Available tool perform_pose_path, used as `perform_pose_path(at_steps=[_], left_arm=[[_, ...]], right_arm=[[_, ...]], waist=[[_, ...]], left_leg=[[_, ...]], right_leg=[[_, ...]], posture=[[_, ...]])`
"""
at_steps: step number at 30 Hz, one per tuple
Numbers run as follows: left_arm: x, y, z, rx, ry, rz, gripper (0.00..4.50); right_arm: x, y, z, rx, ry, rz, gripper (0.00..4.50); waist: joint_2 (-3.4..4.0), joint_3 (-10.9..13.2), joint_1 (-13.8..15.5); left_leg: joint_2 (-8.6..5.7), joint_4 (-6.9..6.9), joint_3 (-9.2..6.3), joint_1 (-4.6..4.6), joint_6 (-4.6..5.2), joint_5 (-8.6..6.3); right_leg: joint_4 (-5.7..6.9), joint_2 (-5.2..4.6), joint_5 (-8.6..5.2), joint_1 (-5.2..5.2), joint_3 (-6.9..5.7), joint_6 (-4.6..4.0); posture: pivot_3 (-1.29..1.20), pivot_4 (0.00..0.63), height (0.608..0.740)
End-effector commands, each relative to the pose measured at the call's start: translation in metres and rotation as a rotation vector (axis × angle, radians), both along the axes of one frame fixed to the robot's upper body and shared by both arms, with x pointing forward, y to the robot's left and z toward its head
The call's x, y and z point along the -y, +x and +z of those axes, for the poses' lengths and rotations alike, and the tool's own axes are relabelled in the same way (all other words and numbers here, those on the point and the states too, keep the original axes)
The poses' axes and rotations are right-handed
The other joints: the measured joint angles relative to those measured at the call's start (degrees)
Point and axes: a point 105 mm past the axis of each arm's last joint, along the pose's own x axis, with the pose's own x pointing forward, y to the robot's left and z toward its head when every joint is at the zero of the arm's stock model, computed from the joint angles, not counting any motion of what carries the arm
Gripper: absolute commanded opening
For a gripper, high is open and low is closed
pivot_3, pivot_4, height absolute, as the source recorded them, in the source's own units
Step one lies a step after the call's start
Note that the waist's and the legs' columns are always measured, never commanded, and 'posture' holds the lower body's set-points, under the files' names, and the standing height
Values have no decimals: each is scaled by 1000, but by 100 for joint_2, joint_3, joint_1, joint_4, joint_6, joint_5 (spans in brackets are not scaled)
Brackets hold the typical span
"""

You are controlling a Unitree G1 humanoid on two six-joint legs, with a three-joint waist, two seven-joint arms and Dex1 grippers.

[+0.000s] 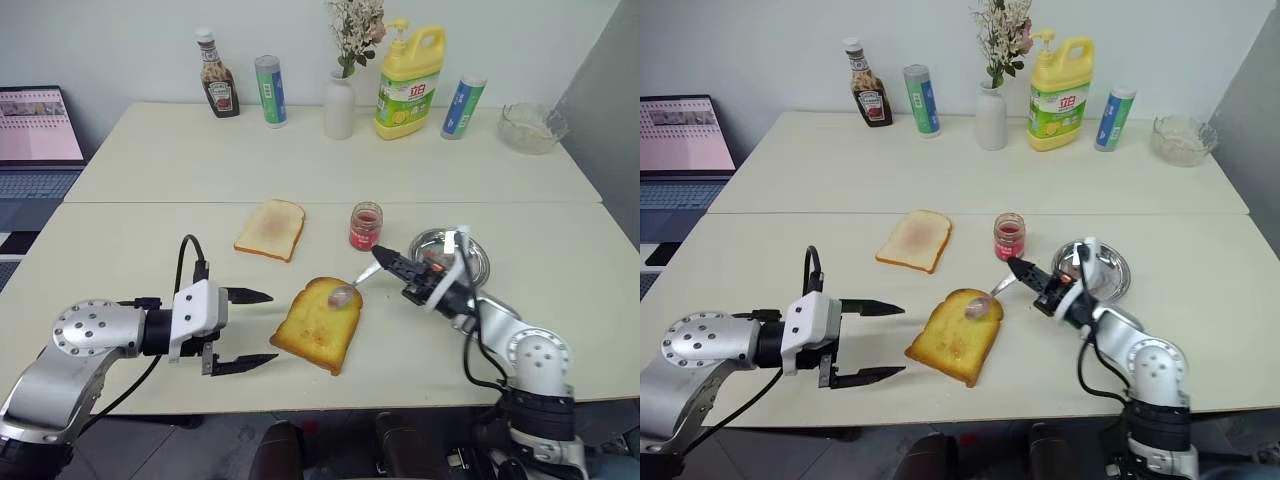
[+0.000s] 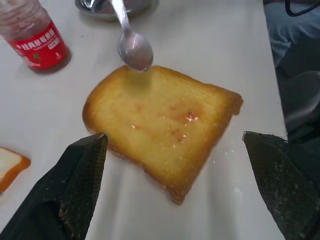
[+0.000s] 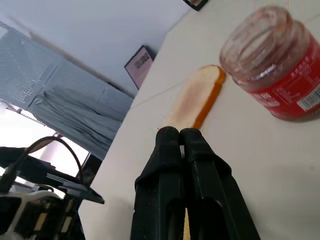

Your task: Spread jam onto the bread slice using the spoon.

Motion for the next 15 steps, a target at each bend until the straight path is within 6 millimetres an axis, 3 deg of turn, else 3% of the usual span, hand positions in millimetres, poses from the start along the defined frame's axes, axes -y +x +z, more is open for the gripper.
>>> perform_pose_path(at_steps=[1,9,15], left_arm=[[16,5,20,35,-51,-7,4500],[72,19,45,80,-103,-84,4500],[103,28,42,100,-75,-174,4500]], right_arm=[[28,-3,23,96,30,-76,42],[105,12,27,123,-38,-378,42],[147,29,11,91,-102,-532,42]], waist=[[0,0,9],[-2,-1,41],[-1,-1,30]], left_leg=[[0,1,-1,0,0,0],[-6,5,-2,1,0,0],[-8,5,2,3,0,0]], right_leg=[[0,0,0,1,0,0],[-1,2,1,9,1,3],[-3,2,2,10,7,3]], posture=[[0,150,740],[0,150,740],[0,150,740]])
